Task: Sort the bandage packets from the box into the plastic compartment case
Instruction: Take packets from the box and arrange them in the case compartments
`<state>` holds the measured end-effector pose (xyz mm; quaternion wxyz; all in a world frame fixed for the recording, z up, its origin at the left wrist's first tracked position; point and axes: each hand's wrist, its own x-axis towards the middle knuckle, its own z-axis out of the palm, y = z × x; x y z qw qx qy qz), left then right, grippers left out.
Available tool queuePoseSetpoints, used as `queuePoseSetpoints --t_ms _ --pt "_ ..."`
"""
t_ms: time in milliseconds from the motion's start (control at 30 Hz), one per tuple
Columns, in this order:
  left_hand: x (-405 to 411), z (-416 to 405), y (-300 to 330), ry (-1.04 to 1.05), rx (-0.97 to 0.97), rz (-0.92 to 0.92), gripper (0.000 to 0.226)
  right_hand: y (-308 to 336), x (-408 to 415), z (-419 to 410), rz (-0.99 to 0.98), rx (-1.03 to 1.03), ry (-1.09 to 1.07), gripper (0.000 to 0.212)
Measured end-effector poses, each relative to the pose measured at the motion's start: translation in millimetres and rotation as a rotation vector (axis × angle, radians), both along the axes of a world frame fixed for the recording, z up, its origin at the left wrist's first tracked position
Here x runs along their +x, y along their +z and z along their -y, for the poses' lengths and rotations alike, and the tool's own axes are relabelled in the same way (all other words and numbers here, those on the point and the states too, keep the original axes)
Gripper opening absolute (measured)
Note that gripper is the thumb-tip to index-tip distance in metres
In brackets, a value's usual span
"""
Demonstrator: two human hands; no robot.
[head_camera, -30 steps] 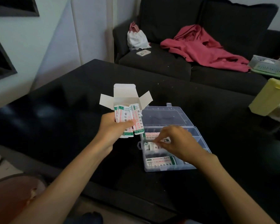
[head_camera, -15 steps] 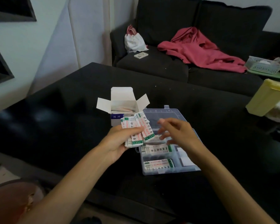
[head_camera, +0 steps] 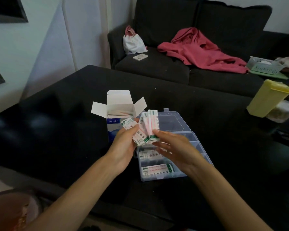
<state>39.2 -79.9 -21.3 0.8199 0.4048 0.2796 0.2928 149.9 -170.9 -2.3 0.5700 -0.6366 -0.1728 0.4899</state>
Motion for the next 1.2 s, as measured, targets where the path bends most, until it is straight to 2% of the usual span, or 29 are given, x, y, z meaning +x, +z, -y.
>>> queuePoseSetpoints --t_ms 200,367,500,600,700,767,867,933,1000,1200 --pt "7.5 12.7 1.6 0.041 0.1 -0.076 0.024 -9.6 -16.2 -7.3 0.064 0.065 -0.131 0.018" --pt "-2.5 1.1 6.6 -0.046 0.406 -0.304 0.022 -4.4 -5.3 -3.1 0.103 0.092 -0.142 0.023" --pt "-12.3 -3.0 7.3 0.056 0.479 -0.291 0.016 -3.2 3.6 -0.5 0.136 0.068 0.035 0.039" --pt "-12.3 -4.3 5.2 0.135 0.566 -0.292 0.017 -2.6 4.5 1.5 0.159 0.11 0.188 0.029" --pt "-10.9 -3.3 1.1 0.19 0.767 -0.286 0.015 -3.5 1.8 1.5 0.185 0.127 0.247 0.023" --pt "-9.2 -2.0 -2.1 0.207 0.918 -0.357 0.015 -4.9 -0.1 0.3 0.233 0.103 0.274 0.027" --pt "-5.7 1.8 -2.3 0.157 1.058 -0.605 0.034 -7.0 -3.1 -0.6 0.429 0.037 0.352 0.033" --pt "-3.2 5.2 -2.0 0.096 1.051 -0.703 0.044 -7.9 -5.2 -1.1 0.519 0.002 0.407 0.033" --pt "-1.7 5.3 -3.0 0.064 1.021 -0.719 0.038 -6.4 -5.0 -0.6 0.57 -0.01 0.433 0.032" --pt "-6.9 -9.9 4.8 -0.054 0.732 -0.408 0.024 5.4 15.8 9.8 0.637 -0.027 0.466 0.03"
